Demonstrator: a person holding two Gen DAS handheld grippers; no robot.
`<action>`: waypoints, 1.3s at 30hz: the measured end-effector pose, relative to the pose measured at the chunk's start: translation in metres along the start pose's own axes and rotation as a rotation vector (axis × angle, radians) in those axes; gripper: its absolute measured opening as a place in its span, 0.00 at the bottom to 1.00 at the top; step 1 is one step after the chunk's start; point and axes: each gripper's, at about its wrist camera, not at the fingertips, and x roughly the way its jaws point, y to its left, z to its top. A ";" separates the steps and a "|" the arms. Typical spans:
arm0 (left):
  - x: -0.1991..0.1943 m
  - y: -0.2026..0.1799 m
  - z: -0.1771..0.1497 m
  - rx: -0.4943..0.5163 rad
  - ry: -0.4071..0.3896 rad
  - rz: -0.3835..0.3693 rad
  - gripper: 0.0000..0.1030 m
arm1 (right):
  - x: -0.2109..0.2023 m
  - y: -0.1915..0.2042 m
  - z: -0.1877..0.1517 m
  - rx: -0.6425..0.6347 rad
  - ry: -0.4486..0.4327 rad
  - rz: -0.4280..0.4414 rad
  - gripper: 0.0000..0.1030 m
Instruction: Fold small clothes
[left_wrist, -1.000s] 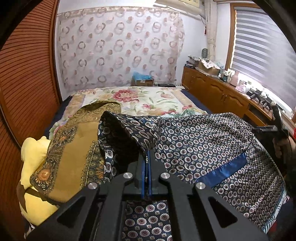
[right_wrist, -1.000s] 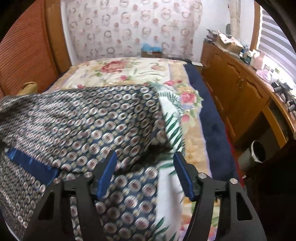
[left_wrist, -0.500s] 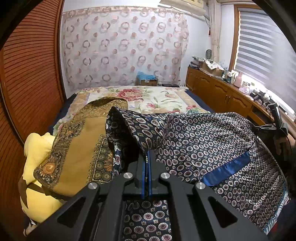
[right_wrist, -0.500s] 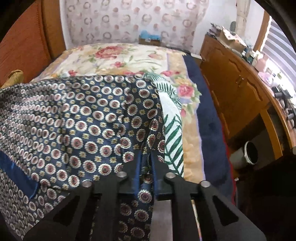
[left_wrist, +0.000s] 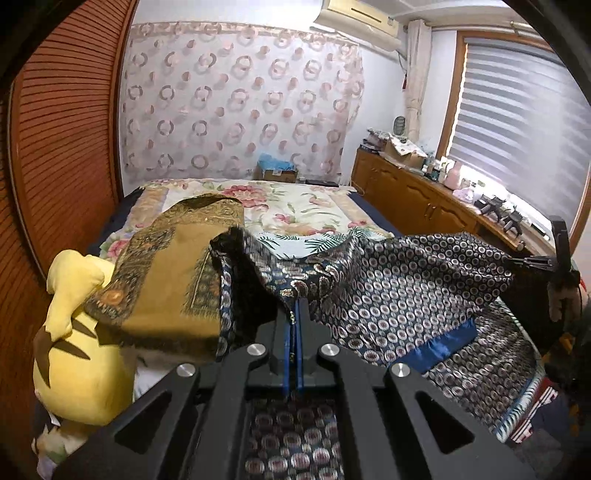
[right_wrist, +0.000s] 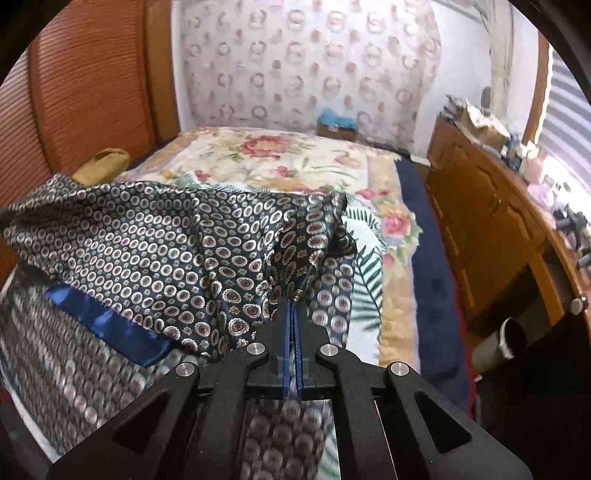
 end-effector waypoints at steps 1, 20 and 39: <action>-0.007 0.002 -0.004 -0.005 -0.002 -0.004 0.00 | -0.009 0.001 -0.004 0.001 -0.015 0.001 0.00; -0.033 0.035 -0.096 -0.139 0.127 0.087 0.00 | -0.086 0.003 -0.095 0.102 0.005 0.102 0.00; -0.018 0.042 -0.115 -0.107 0.202 0.166 0.22 | -0.072 0.018 -0.101 0.053 -0.005 -0.040 0.53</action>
